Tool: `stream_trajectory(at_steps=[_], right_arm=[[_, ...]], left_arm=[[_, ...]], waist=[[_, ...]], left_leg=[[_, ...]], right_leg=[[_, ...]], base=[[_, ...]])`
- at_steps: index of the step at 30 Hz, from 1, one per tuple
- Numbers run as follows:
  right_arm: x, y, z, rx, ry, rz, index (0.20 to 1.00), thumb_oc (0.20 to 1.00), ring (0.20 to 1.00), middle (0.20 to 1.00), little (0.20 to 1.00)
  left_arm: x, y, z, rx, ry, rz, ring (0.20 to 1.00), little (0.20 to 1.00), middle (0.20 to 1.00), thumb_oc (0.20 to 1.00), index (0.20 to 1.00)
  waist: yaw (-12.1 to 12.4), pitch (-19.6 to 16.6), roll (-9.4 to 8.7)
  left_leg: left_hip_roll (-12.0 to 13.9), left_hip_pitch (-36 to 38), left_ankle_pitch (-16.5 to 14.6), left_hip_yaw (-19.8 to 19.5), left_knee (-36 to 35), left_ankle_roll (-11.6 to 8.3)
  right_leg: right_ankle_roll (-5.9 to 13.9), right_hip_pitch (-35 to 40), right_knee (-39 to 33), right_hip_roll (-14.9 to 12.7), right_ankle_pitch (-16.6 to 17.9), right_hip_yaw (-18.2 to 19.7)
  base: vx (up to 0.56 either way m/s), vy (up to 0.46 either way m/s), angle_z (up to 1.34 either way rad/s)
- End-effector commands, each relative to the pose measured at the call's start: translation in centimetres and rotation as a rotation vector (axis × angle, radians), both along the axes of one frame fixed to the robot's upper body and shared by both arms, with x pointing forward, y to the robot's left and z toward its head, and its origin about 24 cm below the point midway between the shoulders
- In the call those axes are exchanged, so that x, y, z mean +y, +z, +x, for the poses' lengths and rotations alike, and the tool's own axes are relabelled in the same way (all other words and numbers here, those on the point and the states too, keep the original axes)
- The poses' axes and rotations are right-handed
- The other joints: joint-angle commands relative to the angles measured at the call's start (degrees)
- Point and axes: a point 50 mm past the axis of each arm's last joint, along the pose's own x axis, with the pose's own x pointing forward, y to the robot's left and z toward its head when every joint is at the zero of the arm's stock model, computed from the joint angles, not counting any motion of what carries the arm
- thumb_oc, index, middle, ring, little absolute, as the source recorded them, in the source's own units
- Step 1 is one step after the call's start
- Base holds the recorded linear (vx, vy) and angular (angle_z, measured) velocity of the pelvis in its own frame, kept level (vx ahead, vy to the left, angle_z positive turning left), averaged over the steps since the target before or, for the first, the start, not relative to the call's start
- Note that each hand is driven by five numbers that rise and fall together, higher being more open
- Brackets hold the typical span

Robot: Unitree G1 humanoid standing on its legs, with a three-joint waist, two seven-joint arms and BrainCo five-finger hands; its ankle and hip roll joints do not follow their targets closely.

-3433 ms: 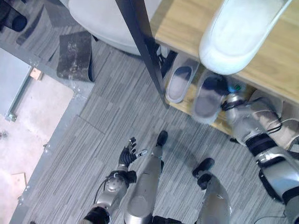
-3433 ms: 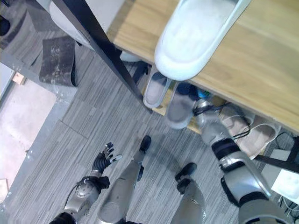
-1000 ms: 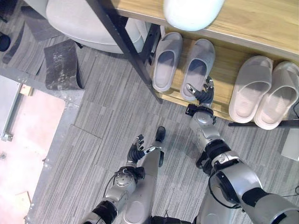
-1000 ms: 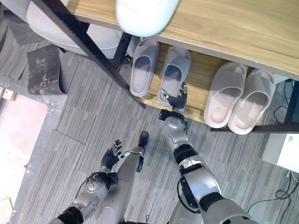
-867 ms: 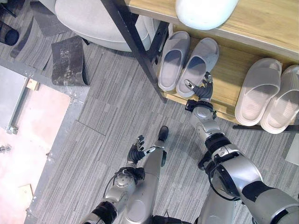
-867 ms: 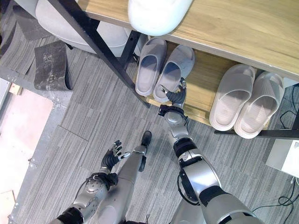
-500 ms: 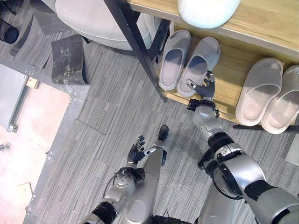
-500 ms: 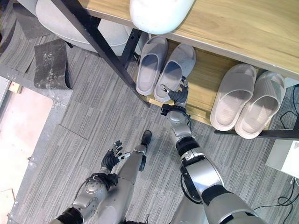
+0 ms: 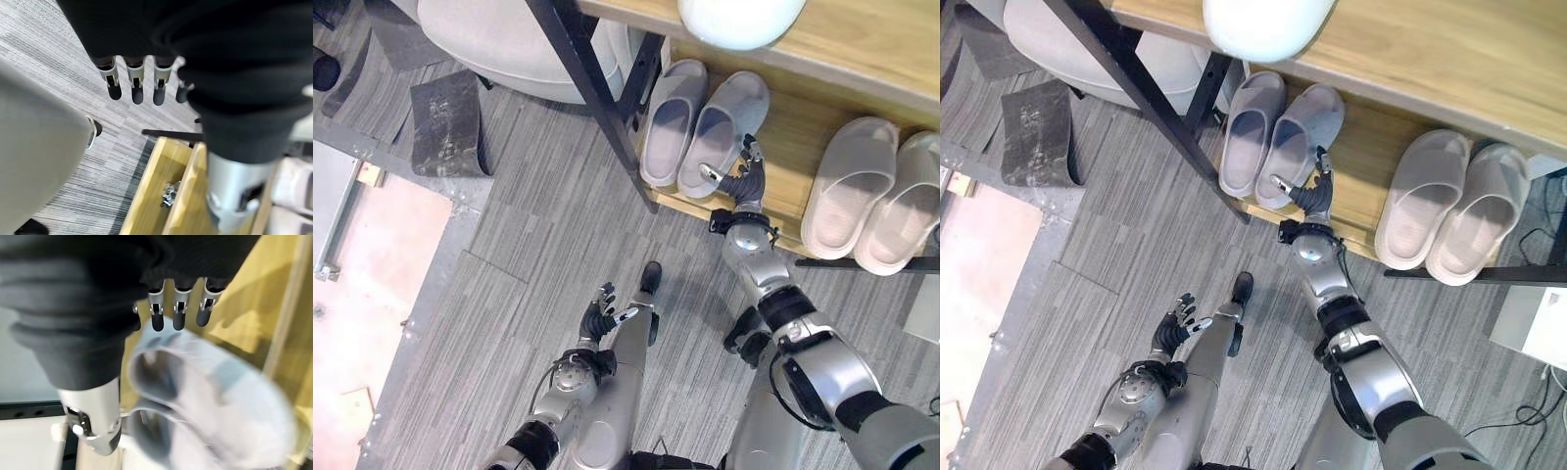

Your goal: Arrange the slippers neatly on the shoe rack.

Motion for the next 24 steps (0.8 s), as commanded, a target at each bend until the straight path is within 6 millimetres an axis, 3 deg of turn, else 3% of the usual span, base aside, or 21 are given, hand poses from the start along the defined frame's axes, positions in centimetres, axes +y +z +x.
stream_trajectory(at_steps=[1, 2, 5, 9, 11, 12, 13, 14, 15, 16, 19, 21, 24], right_arm=[[-0.8, 2.7, -1.0, -0.173, -0.057, 0.049, 1.000, 1.000, 1.000, 1.000, 1.000], [-1.4, 0.3, -1.9, -0.115, -0.077, 0.087, 1.000, 1.000, 1.000, 1.000, 1.000], [-1.9, -2.0, -2.6, -0.044, -0.075, 0.088, 1.000, 1.000, 1.000, 1.000, 1.000], [-2.7, -7.9, -4.9, 0.165, -0.031, 0.022, 1.000, 1.000, 1.000, 1.000, 1.000], [-2.9, -8.7, -5.4, 0.195, -0.021, 0.010, 1.000, 1.000, 1.000, 1.000, 1.000], [-3.3, -10.6, -6.5, 0.265, 0.002, -0.007, 1.000, 1.000, 1.000, 1.000, 1.000], [-3.3, -10.7, -6.5, 0.265, 0.002, -0.007, 1.000, 1.000, 1.000, 1.000, 1.000], [-3.8, -12.2, -7.8, 0.323, 0.033, -0.012, 1.000, 1.000, 1.000, 1.000, 1.000], [-3.8, -12.2, -7.9, 0.323, 0.033, -0.012, 1.000, 1.000, 1.000, 1.000, 1.000], [-3.8, -13.3, -9.1, 0.363, 0.090, -0.048, 1.000, 1.000, 1.000, 1.000, 1.000], [-4.0, -14.9, -10.3, 0.428, 0.137, -0.061, 1.000, 1.000, 1.000, 1.000, 1.000], [-4.8, -17.2, -12.3, 0.528, 0.185, -0.004, 1.000, 1.000, 1.000, 1.000, 1.000], [-5.6, -18.7, -13.7, 0.599, 0.175, 0.015, 1.000, 1.000, 1.000, 1.000, 1.000]], left_arm=[[0.2, 0.4, -0.2, -0.034, 0.026, -0.007, 1.000, 1.000, 1.000, 1.000, 1.000], [0.2, 0.4, -0.2, -0.038, 0.040, -0.013, 1.000, 1.000, 1.000, 1.000, 1.000], [0.4, 0.4, -0.5, -0.036, 0.046, -0.014, 1.000, 1.000, 1.000, 1.000, 1.000], [1.8, 0.2, -1.1, -0.034, 0.098, -0.014, 1.000, 1.000, 1.000, 1.000, 1.000], [2.3, 0.1, -1.2, -0.030, 0.117, -0.011, 1.000, 1.000, 1.000, 1.000, 1.000], [3.1, 0.0, -1.5, -0.024, 0.132, 0.012, 1.000, 1.000, 1.000, 1.000, 1.000], [3.1, 0.0, -1.5, -0.023, 0.132, 0.012, 1.000, 1.000, 1.000, 1.000, 1.000], [3.7, -0.1, -1.6, -0.019, 0.129, 0.057, 1.000, 1.000, 1.000, 1.000, 1.000], [3.7, -0.1, -1.6, -0.019, 0.129, 0.057, 1.000, 1.000, 1.000, 1.000, 1.000], [4.0, -0.3, -1.6, -0.015, 0.080, 0.151, 1.000, 1.000, 1.000, 1.000, 1.000], [3.8, -0.1, -1.4, -0.033, 0.010, 0.213, 1.000, 1.000, 1.000, 1.000, 1.000], [2.6, 0.0, -1.3, -0.050, -0.152, 0.311, 1.000, 1.000, 1.000, 1.000, 1.000], [1.3, -0.1, -1.2, -0.054, -0.270, 0.365, 1.000, 1.000, 1.000, 1.000, 1.000]], waist=[[-0.22, -0.19, -0.57], [-0.88, -1.41, -0.71], [-1.47, -2.50, -0.92], [-2.52, -6.55, -2.30], [-2.68, -7.51, -2.47], [-3.29, -9.39, -2.84], [-3.31, -9.35, -2.82], [-3.94, -11.33, -3.19], [-4.02, -11.46, -3.20], [-5.00, -13.30, -3.43], [-5.87, -15.28, -3.54], [-7.17, -17.80, -3.57], [-8.03, -19.20, -3.45]], left_leg=[[-0.23, 6.82, -11.74, 0.88, 5.45, 1.36], [0.09, 9.09, -9.78, 1.40, 2.82, 1.47], [0.61, 12.56, -9.30, 1.51, 0.20, 1.20], [2.33, 21.05, -6.83, 2.72, -7.91, 0.37], [2.53, 22.58, -6.25, 2.97, -9.63, 0.30], [3.01, 25.69, -4.78, 3.47, -13.74, -0.08], [3.03, 25.85, -4.71, 3.45, -13.88, -0.09], [3.37, 28.16, -3.69, 3.97, -16.94, -0.35], [3.31, 28.06, -3.44, 3.91, -17.13, -0.31], [4.09, 30.59, -2.45, 5.00, -20.24, -0.62], [4.85, 32.60, -1.25, 5.91, -23.11, -0.87], [5.55, 35.14, -0.20, 7.43, -26.40, -1.18], [5.90, 37.00, 0.43, 8.71, -28.62, -1.45]], right_leg=[[3.69, 7.21, -4.03, 1.97, -1.26, -0.09], [3.46, 9.63, -7.25, 2.21, 1.35, -1.25], [3.70, 13.16, -10.18, 2.80, 2.45, -1.97], [4.24, 21.72, -19.10, 5.53, 5.44, -3.28], [4.30, 23.14, -20.83, 6.12, 5.82, -3.48], [4.40, 25.81, -24.61, 7.20, 6.85, -4.11], [4.40, 25.96, -24.74, 7.24, 6.91, -4.15], [4.51, 27.84, -27.91, 8.33, 7.74, -4.47], [4.51, 27.81, -28.14, 8.32, 7.95, -4.57], [4.78, 29.94, -31.54, 9.48, 9.00, -4.54], [4.91, 31.76, -34.97, 10.67, 10.11, -4.45], [5.11, 33.74, -38.67, 11.87, 11.20, -3.82], [5.23, 34.92, -40.62, 12.58, 11.74, -3.34]], base=[[0.00, 0.017, -0.04], [0.04, 0.013, -0.05], [0.05, -0.005, -0.08], [0.14, -0.064, -0.12], [0.10, -0.060, -0.23], [0.11, -0.070, -0.18], [0.13, -0.088, -0.14], [0.06, -0.036, -0.13], [0.13, -0.056, -0.21], [0.08, -0.028, -0.22], [0.07, -0.033, -0.24], [0.08, -0.037, -0.32], [0.06, -0.028, -0.24]])
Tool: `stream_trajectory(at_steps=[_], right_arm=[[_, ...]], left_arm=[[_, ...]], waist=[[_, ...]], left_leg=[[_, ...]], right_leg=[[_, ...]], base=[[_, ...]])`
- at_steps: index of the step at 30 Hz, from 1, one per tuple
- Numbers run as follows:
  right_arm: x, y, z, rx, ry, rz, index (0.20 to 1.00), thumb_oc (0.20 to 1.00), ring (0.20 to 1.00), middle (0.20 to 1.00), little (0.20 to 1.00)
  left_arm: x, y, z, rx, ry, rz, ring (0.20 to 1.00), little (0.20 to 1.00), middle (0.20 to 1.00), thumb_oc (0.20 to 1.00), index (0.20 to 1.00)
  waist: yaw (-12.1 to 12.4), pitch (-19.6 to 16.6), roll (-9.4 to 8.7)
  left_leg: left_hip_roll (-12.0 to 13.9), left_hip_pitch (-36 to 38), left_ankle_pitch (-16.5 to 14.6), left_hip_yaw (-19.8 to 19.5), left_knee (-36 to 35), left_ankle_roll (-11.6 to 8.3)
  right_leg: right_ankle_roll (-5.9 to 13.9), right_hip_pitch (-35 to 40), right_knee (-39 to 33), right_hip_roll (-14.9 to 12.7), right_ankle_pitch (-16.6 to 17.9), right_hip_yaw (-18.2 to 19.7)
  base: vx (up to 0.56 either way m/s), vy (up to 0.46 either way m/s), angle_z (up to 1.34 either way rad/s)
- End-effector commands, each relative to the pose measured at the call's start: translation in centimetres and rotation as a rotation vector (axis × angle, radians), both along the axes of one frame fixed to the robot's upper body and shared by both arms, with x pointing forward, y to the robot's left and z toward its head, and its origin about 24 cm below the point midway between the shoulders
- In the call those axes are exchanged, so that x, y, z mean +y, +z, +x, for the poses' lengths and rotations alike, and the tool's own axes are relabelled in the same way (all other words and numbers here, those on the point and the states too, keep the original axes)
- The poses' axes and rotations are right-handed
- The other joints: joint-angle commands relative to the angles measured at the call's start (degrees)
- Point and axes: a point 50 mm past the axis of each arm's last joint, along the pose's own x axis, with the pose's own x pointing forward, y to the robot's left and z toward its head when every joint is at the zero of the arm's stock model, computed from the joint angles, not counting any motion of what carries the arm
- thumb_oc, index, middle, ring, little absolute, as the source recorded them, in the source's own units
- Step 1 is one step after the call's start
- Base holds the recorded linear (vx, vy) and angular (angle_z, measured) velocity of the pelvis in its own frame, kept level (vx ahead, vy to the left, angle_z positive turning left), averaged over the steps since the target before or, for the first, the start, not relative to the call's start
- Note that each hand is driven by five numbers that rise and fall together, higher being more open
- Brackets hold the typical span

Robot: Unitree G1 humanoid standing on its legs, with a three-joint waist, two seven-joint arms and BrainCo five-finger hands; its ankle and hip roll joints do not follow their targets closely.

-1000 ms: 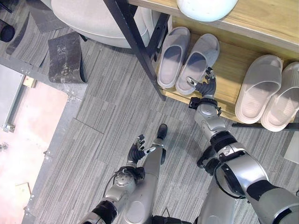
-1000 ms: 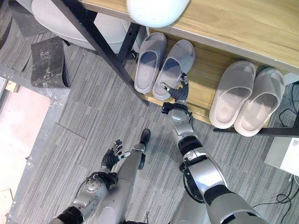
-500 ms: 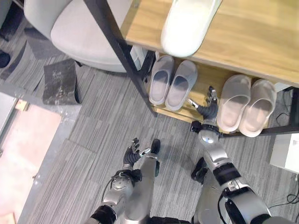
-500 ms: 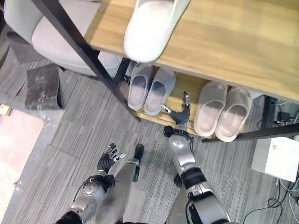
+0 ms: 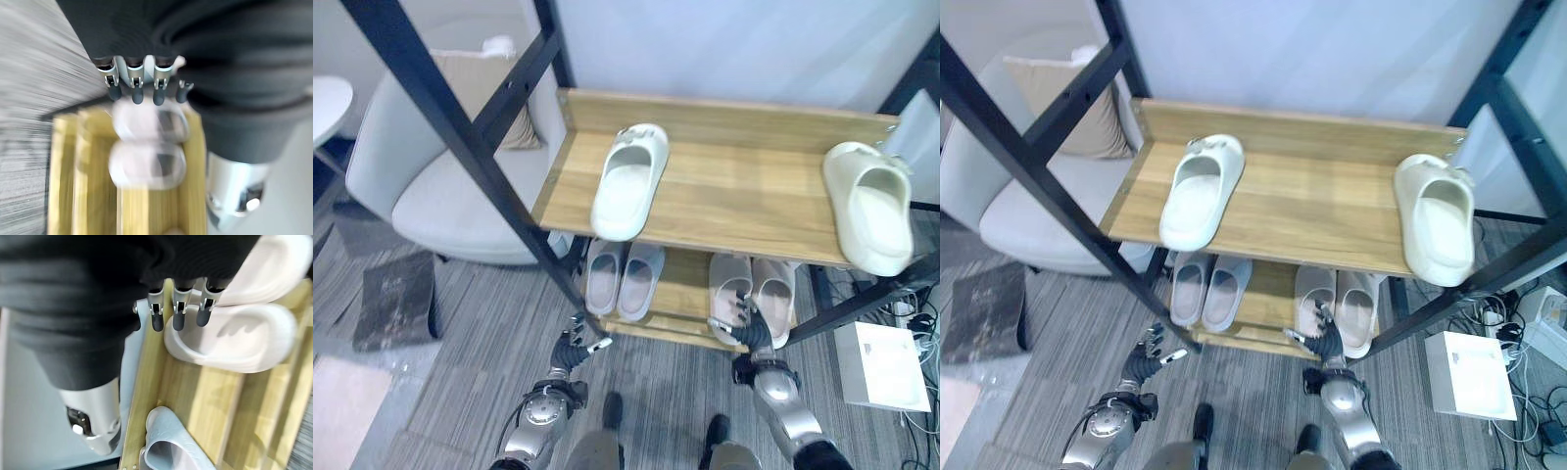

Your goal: Arrange the slippers neatly on the shoe rack.

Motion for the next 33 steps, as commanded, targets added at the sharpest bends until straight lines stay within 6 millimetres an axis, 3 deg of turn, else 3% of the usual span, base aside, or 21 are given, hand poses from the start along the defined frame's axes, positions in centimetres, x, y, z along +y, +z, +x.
stream_trajectory(at_steps=[1, 2, 3, 5, 6, 7, 9, 10, 11, 12, 13, 14, 15, 16, 19, 21, 23, 26, 28, 30, 33], right_arm=[[-0.7, 0.8, 1.0, -0.043, 0.003, 0.048, 1.000, 1.000, 1.000, 1.000, 1.000], [-1.7, -0.2, 0.0, 0.011, -0.027, 0.025, 1.000, 1.000, 1.000, 1.000, 1.000], [-1.7, -0.2, 0.0, 0.010, -0.028, 0.025, 1.000, 1.000, 1.000, 1.000, 1.000], [-3.0, -1.1, -0.8, 0.061, -0.076, 0.005, 1.000, 1.000, 1.000, 1.000, 1.000], [-3.1, -1.1, -0.8, 0.060, -0.077, 0.005, 1.000, 1.000, 1.000, 1.000, 1.000], [-4.3, -1.6, -1.2, 0.093, -0.141, -0.001, 1.000, 1.000, 1.000, 1.000, 1.000], [-4.9, -1.3, -0.9, 0.078, -0.145, -0.029, 1.000, 1.000, 1.000, 1.000, 1.000], [-4.9, -1.2, -0.9, 0.078, -0.146, -0.028, 1.000, 1.000, 1.000, 1.000, 1.000], [-6.3, -1.1, -0.9, 0.075, -0.190, -0.054, 1.000, 1.000, 1.000, 1.000, 1.000], [-6.4, -0.9, -0.8, 0.066, -0.192, -0.059, 1.000, 1.000, 1.000, 1.000, 1.000], [-6.4, -0.8, -0.7, 0.065, -0.192, -0.058, 1.000, 1.000, 1.000, 1.000, 1.000], [-6.9, -1.1, -0.9, 0.080, -0.205, -0.070, 1.000, 1.000, 1.000, 1.000, 1.000], [-6.9, -1.1, -0.9, 0.078, -0.205, -0.070, 1.000, 1.000, 1.000, 1.000, 1.000], [-6.7, -1.1, -0.9, 0.077, -0.193, -0.071, 1.000, 1.000, 1.000, 1.000, 1.000], [-6.4, -1.0, -1.0, 0.071, -0.176, -0.062, 1.000, 1.000, 1.000, 1.000, 1.000], [-6.1, -1.4, -1.8, 0.085, -0.162, -0.049, 1.000, 1.000, 1.000, 1.000, 1.000], [-5.9, -1.5, -2.0, 0.089, -0.163, -0.044, 1.000, 1.000, 1.000, 1.000, 1.000], [-5.6, -1.6, -2.5, 0.083, -0.163, -0.024, 1.000, 1.000, 1.000, 1.000, 1.000], [-5.4, -1.7, -2.7, 0.091, -0.162, -0.017, 1.000, 1.000, 1.000, 1.000, 1.000], [-5.2, -1.7, -2.8, 0.088, -0.152, -0.015, 1.000, 1.000, 1.000, 1.000, 1.000], [-5.3, -1.7, -2.9, 0.087, -0.148, -0.016, 1.000, 1.000, 1.000, 1.000, 1.000]], left_arm=[[-2.3, 2.0, 2.1, -0.108, -0.202, 0.069, 1.000, 1.000, 1.000, 1.000, 1.000], [-4.0, 2.0, 2.2, -0.108, -0.324, 0.111, 1.000, 1.000, 1.000, 1.000, 1.000], [-4.0, 2.1, 2.3, -0.109, -0.325, 0.111, 1.000, 1.000, 1.000, 1.000, 1.000], [-7.2, 3.3, 3.1, -0.183, -0.559, 0.220, 1.000, 1.000, 1.000, 1.000, 1.000], [-7.3, 3.3, 3.2, -0.183, -0.561, 0.220, 1.000, 1.000, 1.000, 1.000, 1.000], [-10.7, 5.6, 3.7, -0.288, -0.763, 0.235, 1.000, 1.000, 1.000, 1.000, 1.000], [-12.5, 8.0, 4.0, -0.389, -0.864, 0.209, 1.000, 1.000, 1.000, 1.000, 1.000], [-12.5, 8.0, 4.0, -0.388, -0.865, 0.209, 1.000, 1.000, 1.000, 1.000, 1.000], [-14.9, 13.2, 3.6, -0.589, -1.037, 0.140, 1.000, 1.000, 1.000, 1.000, 1.000], [-15.5, 14.9, 3.1, -0.654, -1.094, 0.112, 1.000, 1.000, 1.000, 1.000, 1.000], [-15.5, 15.0, 3.1, -0.653, -1.095, 0.112, 1.000, 1.000, 1.000, 1.000, 1.000], [-16.1, 17.5, 2.6, -0.740, -1.143, 0.052, 1.000, 1.000, 1.000, 1.000, 1.000], [-16.1, 17.5, 2.6, -0.740, -1.144, 0.052, 1.000, 1.000, 1.000, 1.000, 1.000], [-16.3, 20.0, 2.2, -0.831, -1.160, -0.013, 1.000, 1.000, 1.000, 1.000, 1.000], [-16.1, 22.0, 1.9, -0.893, -1.139, -0.098, 1.000, 1.000, 1.000, 1.000, 1.000], [-14.7, 25.6, 2.1, -1.071, -1.018, -0.151, 1.000, 1.000, 1.000, 1.000, 1.000], [-13.9, 27.0, 2.2, -1.158, -0.941, -0.134, 1.000, 1.000, 1.000, 1.000, 1.000], [-10.4, 30.0, 3.4, -1.371, -0.653, 0.005, 1.000, 1.000, 1.000, 1.000, 1.000], [-9.2, 30.7, 4.0, -1.414, -0.543, 0.058, 1.000, 1.000, 1.000, 1.000, 1.000], [-6.7, 31.5, 5.7, -1.467, -0.359, 0.270, 1.000, 1.000, 1.000, 1.000, 1.000], [-4.6, 31.8, 7.2, -1.466, -0.235, 0.446, 1.000, 1.000, 1.000, 1.000, 1.000]], waist=[[-0.09, 0.18, 0.17], [-1.16, -0.59, 0.43], [-1.15, -0.66, 0.40], [-3.09, -1.51, 0.86], [-3.00, -1.48, 0.90], [-4.35, -1.87, 1.33], [-4.99, -2.16, 1.62], [-4.93, -2.11, 1.60], [-5.69, -2.46, 2.01], [-5.79, -2.56, 2.08], [-5.75, -2.49, 2.05], [-5.74, -2.71, 2.14], [-5.74, -2.63, 2.14], [-5.57, -2.89, 2.08], [-5.57, -2.98, 1.92], [-5.20, -3.14, 1.72], [-4.98, -3.24, 1.62], [-4.10, -3.31, 1.29], [-3.91, -3.39, 1.35], [-3.75, -3.44, 1.39], [-3.83, -3.44, 1.53]], left_leg=[[-0.03, 3.15, -3.26, 1.64, -0.43, -0.97], [0.23, 4.56, -3.42, 2.36, -1.54, -1.14], [0.15, 4.40, -3.25, 2.35, -1.59, -1.09], [0.10, 5.02, -3.39, 3.04, -2.03, -1.12], [0.11, 5.02, -3.41, 3.06, -2.02, -1.12], [0.11, 5.77, -4.10, 3.45, -2.10, -1.13], [-0.02, 5.74, -3.98, 3.52, -2.23, -0.98], [-0.01, 5.76, -4.00, 3.52, -2.23, -0.98], [-0.21, 6.05, -4.27, 3.64, -2.27, -0.96], [-0.21, 6.06, -4.33, 3.65, -2.27, -0.98], [-0.20, 6.07, -4.35, 3.64, -2.27, -0.99], [-0.24, 6.12, -4.36, 3.70, -2.27, -1.03], [-0.24, 6.12, -4.37, 3.69, -2.27, -1.04], [-0.28, 6.10, -4.39, 3.64, -2.27, -1.11], [-0.23, 6.15, -4.32, 3.81, -2.27, -1.22], [-0.16, 6.12, -4.26, 3.78, -2.27, -1.34], [-0.08, 6.10, -4.21, 3.69, -2.27, -1.41], [0.12, 6.24, -4.18, 3.50, -2.27, -1.64], [0.10, 6.22, -4.16, 3.44, -2.27, -1.71], [0.23, 6.42, -4.18, 3.65, -2.27, -1.85], [0.34, 6.63, -4.32, 3.93, -2.27, -1.93]], right_leg=[[1.75, 0.74, -0.41, 1.27, -1.80, -1.36], [1.84, 1.69, -1.27, 1.69, -1.76, -0.71], [1.84, 1.55, -1.35, 1.63, -1.60, -0.72], [2.09, 1.71, -1.55, 1.74, -1.43, -0.09], [2.09, 1.70, -1.55, 1.74, -1.44, -0.08], [2.26, 2.16, -1.67, 1.88, -1.56, 0.40], [2.27, 2.03, -1.89, 1.69, -1.29, 0.58], [2.28, 2.05, -1.90, 1.70, -1.29, 0.58], [2.44, 2.40, -2.18, 1.57, -1.13, 0.47], [2.48, 2.52, -2.30, 1.57, -1.06, 0.41], [2.49, 2.54, -2.33, 1.58, -1.05, 0.40], [2.55, 2.74, -2.49, 1.49, -0.98, 0.21], [2.55, 2.76, -2.53, 1.50, -0.96, 0.20], [2.55, 2.93, -2.83, 1.52, -0.85, 0.13], [2.54, 3.02, -3.04, 1.50, -0.69, 0.12], [2.49, 3.05, -3.21, 1.58, -0.69, 0.01], [2.45, 3.15, -3.30, 1.58, -0.74, -0.13], [2.30, 3.60, -3.52, 1.72, -0.94, -0.25], [2.28, 3.67, -3.52, 1.79, -0.99, -0.24], [2.20, 3.79, -3.52, 1.92, -1.08, -0.13], [2.16, 3.79, -3.52, 2.12, -1.14, 0.14]], base=[[0.07, -0.028, -0.27], [0.06, -0.025, -0.24], [0.08, -0.025, -0.22], [0.04, -0.001, -0.13], [0.05, 0.008, -0.15], [0.05, 0.005, -0.16], [0.03, 0.007, -0.14], [0.04, 0.015, -0.14], [0.03, 0.011, -0.21], [0.03, 0.011, -0.16], [0.01, -0.003, -0.09], [0.01, -0.003, -0.03], [0.00, 0.000, 0.00], [0.00, 0.000, 0.00], [0.00, 0.000, 0.00], [0.00, 0.000, 0.00], [0.00, 0.000, 0.00], [0.01, -0.024, -0.01], [0.00, 0.000, 0.00], [0.02, -0.011, 0.00], [0.03, -0.008, -0.01]])
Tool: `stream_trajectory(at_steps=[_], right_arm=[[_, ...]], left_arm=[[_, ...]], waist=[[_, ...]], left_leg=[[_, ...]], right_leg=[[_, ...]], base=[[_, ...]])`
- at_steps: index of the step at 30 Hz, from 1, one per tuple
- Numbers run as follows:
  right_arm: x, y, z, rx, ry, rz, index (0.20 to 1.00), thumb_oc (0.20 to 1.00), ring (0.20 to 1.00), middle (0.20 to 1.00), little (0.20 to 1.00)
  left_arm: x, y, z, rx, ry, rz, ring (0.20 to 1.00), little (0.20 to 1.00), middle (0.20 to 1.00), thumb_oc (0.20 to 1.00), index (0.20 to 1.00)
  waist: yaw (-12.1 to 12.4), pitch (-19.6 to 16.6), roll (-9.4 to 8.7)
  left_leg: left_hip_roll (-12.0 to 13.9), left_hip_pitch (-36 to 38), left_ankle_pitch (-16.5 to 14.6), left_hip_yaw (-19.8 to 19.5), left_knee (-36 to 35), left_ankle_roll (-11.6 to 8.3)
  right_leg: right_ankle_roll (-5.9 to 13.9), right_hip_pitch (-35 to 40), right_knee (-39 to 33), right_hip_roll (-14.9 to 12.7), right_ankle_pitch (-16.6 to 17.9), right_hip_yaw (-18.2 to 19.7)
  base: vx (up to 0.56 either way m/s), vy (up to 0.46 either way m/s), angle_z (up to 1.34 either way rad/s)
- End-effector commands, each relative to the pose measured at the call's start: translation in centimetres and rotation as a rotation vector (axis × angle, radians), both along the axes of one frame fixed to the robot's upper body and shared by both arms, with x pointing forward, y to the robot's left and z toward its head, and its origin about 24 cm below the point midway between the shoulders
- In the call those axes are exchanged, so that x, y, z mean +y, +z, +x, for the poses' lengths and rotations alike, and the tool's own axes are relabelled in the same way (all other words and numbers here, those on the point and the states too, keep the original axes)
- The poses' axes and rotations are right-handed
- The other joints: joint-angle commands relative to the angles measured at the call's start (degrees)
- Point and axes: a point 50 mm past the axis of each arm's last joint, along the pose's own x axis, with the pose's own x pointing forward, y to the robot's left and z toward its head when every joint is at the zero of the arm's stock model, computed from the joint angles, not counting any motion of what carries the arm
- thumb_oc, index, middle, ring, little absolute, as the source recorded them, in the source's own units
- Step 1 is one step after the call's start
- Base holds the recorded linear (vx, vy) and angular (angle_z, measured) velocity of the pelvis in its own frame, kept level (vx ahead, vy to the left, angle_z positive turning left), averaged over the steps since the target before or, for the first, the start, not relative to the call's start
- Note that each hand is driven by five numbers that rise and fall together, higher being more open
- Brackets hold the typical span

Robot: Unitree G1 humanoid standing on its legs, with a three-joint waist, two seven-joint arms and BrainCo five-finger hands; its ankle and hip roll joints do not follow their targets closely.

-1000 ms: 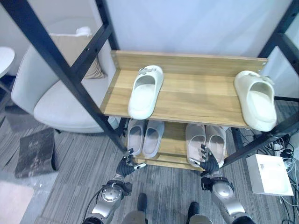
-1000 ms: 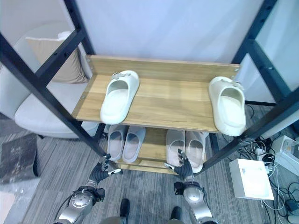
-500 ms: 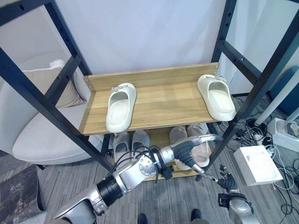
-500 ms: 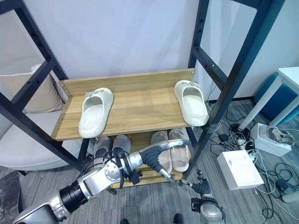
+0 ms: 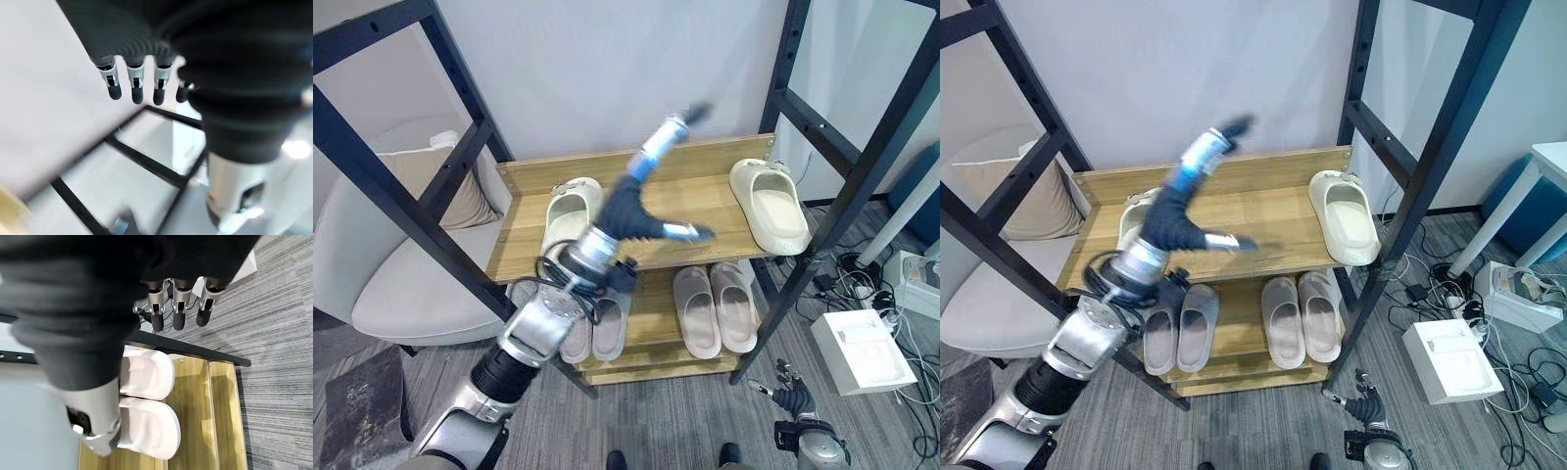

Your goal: Arrange the slippers neatly on the shoe rack.

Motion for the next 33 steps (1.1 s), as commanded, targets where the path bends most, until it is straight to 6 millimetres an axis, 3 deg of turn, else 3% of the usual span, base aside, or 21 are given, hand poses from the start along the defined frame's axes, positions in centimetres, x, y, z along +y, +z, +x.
stream_trajectory(at_steps=[1, 2, 6, 13, 15, 19, 23, 33], right_arm=[[0.5, 2.5, 2.5, -0.173, 0.021, 0.019, 1.000, 1.000, 1.000, 1.000, 1.000], [0.6, 2.5, 2.5, -0.173, 0.022, 0.020, 1.000, 1.000, 1.000, 1.000, 1.000], [0.1, 2.6, 2.1, -0.184, 0.005, 0.028, 1.000, 1.000, 1.000, 1.000, 1.000], [-0.2, 3.3, 2.2, -0.216, 0.018, 0.021, 1.000, 1.000, 1.000, 1.000, 1.000], [-0.3, 3.4, 2.2, -0.218, 0.019, 0.020, 1.000, 1.000, 1.000, 1.000, 1.000], [-0.3, 3.7, 2.4, -0.233, 0.023, 0.022, 1.000, 1.000, 1.000, 1.000, 1.000], [-0.2, 3.8, 2.4, -0.234, 0.026, 0.017, 1.000, 1.000, 1.000, 1.000, 1.000], [-1.1, 5.3, 2.8, -0.309, -0.006, 0.025, 1.000, 1.000, 1.000, 1.000, 1.000]], left_arm=[[3.0, 3.9, 2.1, -0.260, 0.307, 0.099, 1.000, 1.000, 1.000, 1.000, 1.000], [3.0, 3.9, 2.2, -0.262, 0.311, 0.100, 1.000, 1.000, 1.000, 1.000, 1.000], [7.4, 3.4, 3.6, -0.317, 0.630, 0.292, 1.000, 1.000, 1.000, 1.000, 1.000], [11.5, 2.3, 4.9, -0.314, 0.902, 0.561, 1.000, 1.000, 1.000, 1.000, 1.000], [11.7, 2.1, 5.0, -0.310, 0.915, 0.574, 1.000, 1.000, 1.000, 1.000, 1.000], [13.2, -0.4, 5.6, -0.183, 0.972, 0.618, 1.000, 1.000, 1.000, 1.000, 1.000], [13.2, -2.7, 6.0, -0.071, 0.959, 0.590, 1.000, 1.000, 1.000, 1.000, 1.000], [13.5, -3.7, 7.9, -0.017, 1.047, 0.699, 1.000, 1.000, 1.000, 1.000, 1.000]], waist=[[1.20, 2.50, -1.49], [1.14, 2.51, -1.56], [0.90, 2.39, -1.32], [0.37, 2.55, -1.58], [0.29, 2.57, -1.58], [-0.32, 2.91, -1.91], [-0.95, 3.19, -2.20], [-3.09, 4.48, -2.43]], left_leg=[[-0.63, 4.01, -4.36, 0.16, -0.37, -1.44], [-0.62, 4.02, -4.38, 0.17, -0.37, -1.44], [-0.43, 4.32, -4.68, 0.46, -0.37, -1.62], [-0.33, 4.41, -4.89, 0.89, -0.37, -1.64], [-0.33, 4.36, -4.90, 0.96, -0.37, -1.63], [-0.20, 4.01, -4.88, 1.28, -0.37, -1.56], [-0.21, 3.88, -4.96, 1.63, -0.37, -1.41], [-0.13, 2.49, -4.84, 2.56, -0.37, -1.24]], right_leg=[[1.85, 2.75, 0.05, 0.93, -3.08, -3.60], [1.85, 2.76, 0.05, 0.94, -3.10, -3.59], [1.86, 2.69, 0.05, 1.31, -3.41, -3.20], [1.85, 2.18, 0.05, 1.69, -3.47, -2.31], [1.85, 2.06, 0.05, 1.74, -3.48, -2.17], [1.73, 1.30, 0.05, 2.03, -3.51, -1.40], [1.65, 0.81, 0.05, 2.16, -3.50, -0.92], [1.70, -1.58, 0.05, 2.43, -2.94, 0.53]], base=[[0.04, -0.009, -0.01], [0.04, -0.009, -0.01], [0.03, -0.005, -0.01], [0.02, 0.001, -0.03], [0.01, 0.005, -0.05], [0.02, 0.007, -0.10], [0.01, 0.000, -0.04], [-0.01, 0.004, -0.07]])
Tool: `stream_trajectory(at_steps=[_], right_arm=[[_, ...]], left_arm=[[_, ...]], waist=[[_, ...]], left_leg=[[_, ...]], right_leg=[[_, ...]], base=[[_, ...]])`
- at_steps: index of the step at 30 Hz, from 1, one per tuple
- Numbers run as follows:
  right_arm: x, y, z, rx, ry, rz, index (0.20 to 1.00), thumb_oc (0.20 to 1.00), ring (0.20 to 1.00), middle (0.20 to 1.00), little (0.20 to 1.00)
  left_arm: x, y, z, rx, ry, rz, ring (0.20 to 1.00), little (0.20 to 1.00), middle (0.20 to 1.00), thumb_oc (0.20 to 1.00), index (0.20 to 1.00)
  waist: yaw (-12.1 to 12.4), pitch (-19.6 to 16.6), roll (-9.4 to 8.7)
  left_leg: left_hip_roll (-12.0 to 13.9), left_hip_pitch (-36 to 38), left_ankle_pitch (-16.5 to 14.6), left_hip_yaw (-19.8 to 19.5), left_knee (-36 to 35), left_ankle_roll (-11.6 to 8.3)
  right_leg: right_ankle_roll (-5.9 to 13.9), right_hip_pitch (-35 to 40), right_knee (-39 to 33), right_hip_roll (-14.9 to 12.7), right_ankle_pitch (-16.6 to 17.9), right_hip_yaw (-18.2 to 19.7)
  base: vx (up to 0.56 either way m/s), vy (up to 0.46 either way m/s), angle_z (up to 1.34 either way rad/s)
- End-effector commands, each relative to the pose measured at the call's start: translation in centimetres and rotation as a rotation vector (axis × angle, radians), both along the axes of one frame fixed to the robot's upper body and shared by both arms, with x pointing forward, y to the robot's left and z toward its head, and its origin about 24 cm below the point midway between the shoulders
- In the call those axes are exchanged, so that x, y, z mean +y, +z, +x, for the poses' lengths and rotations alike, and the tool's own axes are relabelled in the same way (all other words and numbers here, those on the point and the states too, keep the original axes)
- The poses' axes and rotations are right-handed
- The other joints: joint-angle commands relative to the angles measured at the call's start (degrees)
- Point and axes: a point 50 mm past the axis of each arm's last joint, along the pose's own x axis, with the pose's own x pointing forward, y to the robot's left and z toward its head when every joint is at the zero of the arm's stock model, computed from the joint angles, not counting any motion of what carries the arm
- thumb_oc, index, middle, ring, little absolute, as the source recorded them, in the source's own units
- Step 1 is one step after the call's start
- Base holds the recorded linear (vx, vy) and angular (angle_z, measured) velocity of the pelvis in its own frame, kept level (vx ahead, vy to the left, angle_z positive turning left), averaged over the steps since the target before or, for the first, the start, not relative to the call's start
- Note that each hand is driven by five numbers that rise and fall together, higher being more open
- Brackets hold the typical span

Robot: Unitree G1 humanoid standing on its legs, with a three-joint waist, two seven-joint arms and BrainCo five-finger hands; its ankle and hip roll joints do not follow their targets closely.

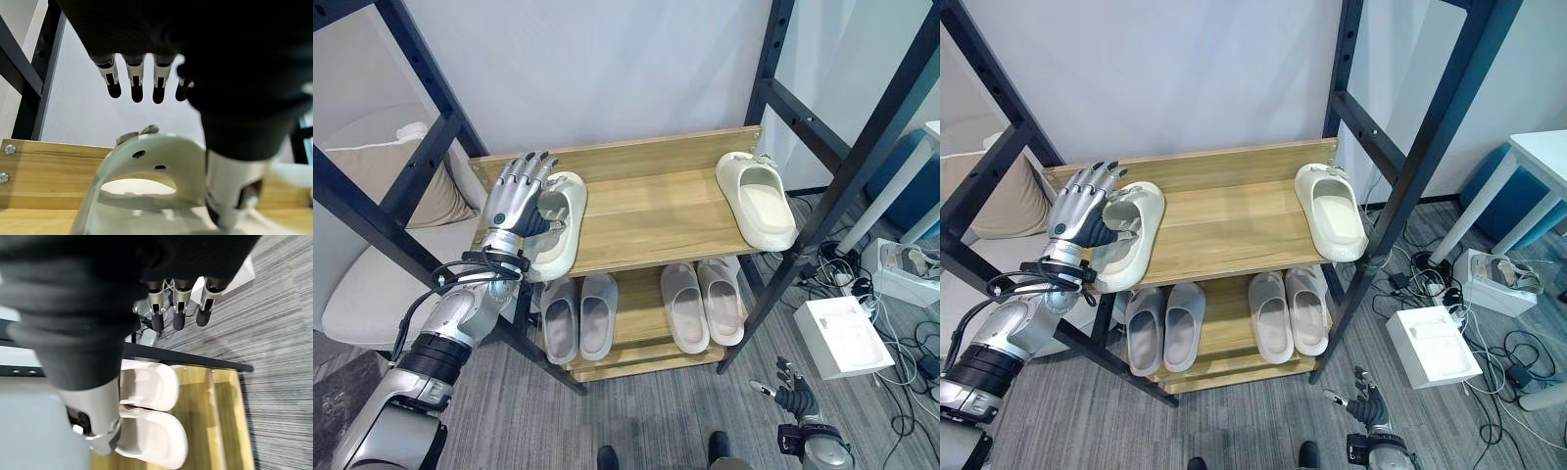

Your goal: Arrange the slippers neatly on the shoe rack.

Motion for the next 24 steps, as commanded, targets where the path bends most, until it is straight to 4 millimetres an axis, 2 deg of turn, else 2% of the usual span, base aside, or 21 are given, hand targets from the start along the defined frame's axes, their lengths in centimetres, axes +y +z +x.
stream_trajectory(at_steps=[1, 5, 11, 13, 15, 16, 18, 19, 24], right_arm=[[-0.9, 3.7, 3.0, -0.222, -0.024, 0.003, 1.000, 1.000, 1.000, 1.000, 1.000], [-1.3, 4.1, 3.1, -0.242, -0.034, 0.001, 1.000, 1.000, 1.000, 1.000, 1.000], [-1.8, 4.6, 3.2, -0.262, -0.044, 0.001, 1.000, 1.000, 1.000, 1.000, 1.000], [-1.8, 5.0, 3.5, -0.281, -0.035, 0.007, 1.000, 1.000, 1.000, 1.000, 1.000], [-1.8, 5.0, 3.6, -0.283, -0.032, 0.010, 1.000, 1.000, 1.000, 1.000, 1.000], [-1.7, 5.1, 3.8, -0.287, -0.029, 0.014, 1.000, 1.000, 1.000, 1.000, 1.000], [-1.7, 5.1, 3.9, -0.290, -0.031, 0.018, 1.000, 1.000, 1.000, 1.000, 1.000], [-1.5, 5.2, 4.1, -0.295, -0.023, 0.026, 1.000, 1.000, 1.000, 1.000, 1.000], [-1.0, 5.3, 4.4, -0.299, -0.007, 0.038, 1.000, 1.000, 1.000, 1.000, 1.000]], left_arm=[[1.2, 3.2, 2.5, -0.073, 0.118, 0.104, 1.000, 1.000, 1.000, 1.000, 1.000], [2.0, 3.7, 3.2, -0.050, 0.169, 0.143, 1.000, 1.000, 1.000, 1.000, 1.000], [2.9, 5.8, 4.4, -0.034, 0.239, 0.234, 1.000, 1.000, 1.000, 1.000, 1.000], [3.5, 7.3, 4.8, -0.039, 0.276, 0.254, 1.000, 1.000, 1.000, 1.000, 1.000], [3.6, 7.6, 4.9, -0.041, 0.282, 0.251, 1.000, 1.000, 1.000, 1.000, 1.000], [3.4, 8.6, 5.2, -0.051, 0.290, 0.241, 1.000, 1.000, 1.000, 1.000, 1.000], [3.3, 8.8, 5.3, -0.051, 0.291, 0.240, 0.586, 0.586, 0.586, 0.586, 0.586], [3.2, 9.2, 5.5, -0.047, 0.294, 0.233, 0.200, 0.200, 0.200, 0.200, 0.200], [2.1, 9.4, 5.8, -0.052, 0.248, 0.198, 0.200, 0.200, 0.200, 0.200, 0.200]], waist=[[-1.96, 4.04, -1.09], [-2.71, 4.30, -0.96], [-3.68, 4.99, -0.91], [-4.21, 5.58, -1.02], [-4.24, 5.73, -1.04], [-4.53, 6.09, -1.04], [-4.46, 6.27, -1.09], [-4.51, 6.55, -1.11], [-4.35, 7.14, -1.15]], left_leg=[[-0.99, 3.80, -4.35, -0.39, 0.01, -0.44], [-0.96, 3.54, -4.41, 0.15, 0.01, -0.40], [-0.90, 3.04, -4.31, 0.86, 0.01, -0.38], [-0.85, 2.47, -4.07, 1.13, 0.01, -0.39], [-0.85, 2.30, -4.00, 1.15, 0.01, -0.38], [-0.86, 1.85, -3.88, 1.13, 0.01, -0.33], [-0.84, 1.63, -3.79, 1.14, 0.01, -0.31], [-0.81, 1.28, -3.62, 1.17, 0.01, -0.30], [-0.76, 0.93, -3.38, 0.79, 0.01, -0.31]], right_leg=[[2.18, 2.10, 0.06, 1.47, -3.43, -2.61], [2.23, 1.24, 0.06, 1.54, -3.15, -1.87], [2.40, 0.08, 0.06, 1.61, -2.76, -0.86], [2.48, -0.81, 0.06, 1.69, -2.46, -0.54], [2.47, -1.04, 0.06, 1.70, -2.38, -0.53], [2.49, -1.50, 0.06, 1.68, -2.19, -0.39], [2.50, -1.72, 0.06, 1.66, -2.11, -0.37], [2.50, -2.11, 0.07, 1.67, -1.97, -0.29], [2.43, -2.29, 0.14, 1.63, -2.05, -0.52]], base=[[0.00, 0.000, 0.00], [0.00, 0.008, -0.04], [-0.01, 0.001, -0.14], [-0.03, -0.007, -0.04], [-0.01, -0.009, -0.03], [-0.01, -0.007, -0.07], [-0.01, -0.007, -0.04], [0.00, 0.000, 0.00], [0.00, -0.001, -0.01]])
